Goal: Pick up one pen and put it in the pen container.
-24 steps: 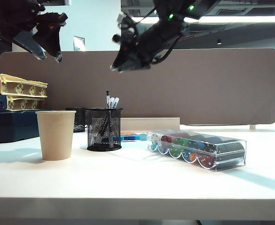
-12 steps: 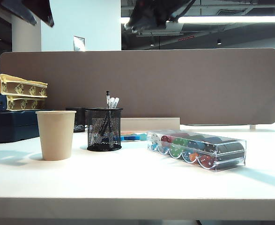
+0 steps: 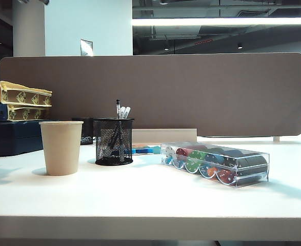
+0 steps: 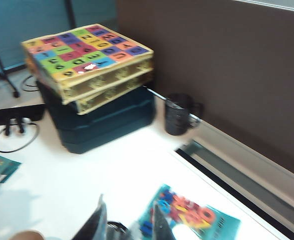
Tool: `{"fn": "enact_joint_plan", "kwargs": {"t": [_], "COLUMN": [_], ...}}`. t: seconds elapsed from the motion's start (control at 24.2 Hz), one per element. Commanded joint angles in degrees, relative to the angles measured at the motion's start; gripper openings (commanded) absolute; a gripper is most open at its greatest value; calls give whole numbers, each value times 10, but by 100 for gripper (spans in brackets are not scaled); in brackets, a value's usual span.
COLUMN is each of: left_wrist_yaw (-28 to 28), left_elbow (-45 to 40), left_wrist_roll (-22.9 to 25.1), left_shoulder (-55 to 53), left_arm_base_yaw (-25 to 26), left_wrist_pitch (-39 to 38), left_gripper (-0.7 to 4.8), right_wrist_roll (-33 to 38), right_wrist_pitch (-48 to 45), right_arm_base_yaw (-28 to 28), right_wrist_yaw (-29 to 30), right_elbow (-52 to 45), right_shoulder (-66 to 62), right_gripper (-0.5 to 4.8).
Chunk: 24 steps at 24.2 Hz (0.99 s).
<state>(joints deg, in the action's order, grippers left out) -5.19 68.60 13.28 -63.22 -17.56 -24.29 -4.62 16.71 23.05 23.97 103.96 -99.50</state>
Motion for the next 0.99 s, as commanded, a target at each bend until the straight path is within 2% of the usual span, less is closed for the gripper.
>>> {"fn": "enact_joint_plan", "kwargs": {"t": [0.04, 0.41, 0.66, 0.87, 0.99], "left_wrist_yaw": [-1, 6, 18, 18, 18], "left_elbow": [3, 2, 1, 1, -14], "left_wrist_roll": [-2, -7, -17, -17, -13], "left_shoulder": [16, 26, 40, 71, 89], "left_arm_base_yaw": [1, 0, 0, 0, 0], "left_wrist_pitch": [-16, -73, -70, -70, -78], "left_gripper": [246, 246, 240, 238, 237], "right_wrist_roll": [-3, -9, -59, -71, -79], "right_wrist_pitch": [26, 80, 137, 183, 177], "right_arm_base_yaw": [-18, -61, -64, -64, -64], "right_wrist_yaw": [-1, -1, -41, -53, -77], "right_elbow": [3, 2, 2, 0, -34], "right_shoulder": [23, 77, 117, 138, 170], "right_gripper": [118, 149, 172, 196, 205]}}
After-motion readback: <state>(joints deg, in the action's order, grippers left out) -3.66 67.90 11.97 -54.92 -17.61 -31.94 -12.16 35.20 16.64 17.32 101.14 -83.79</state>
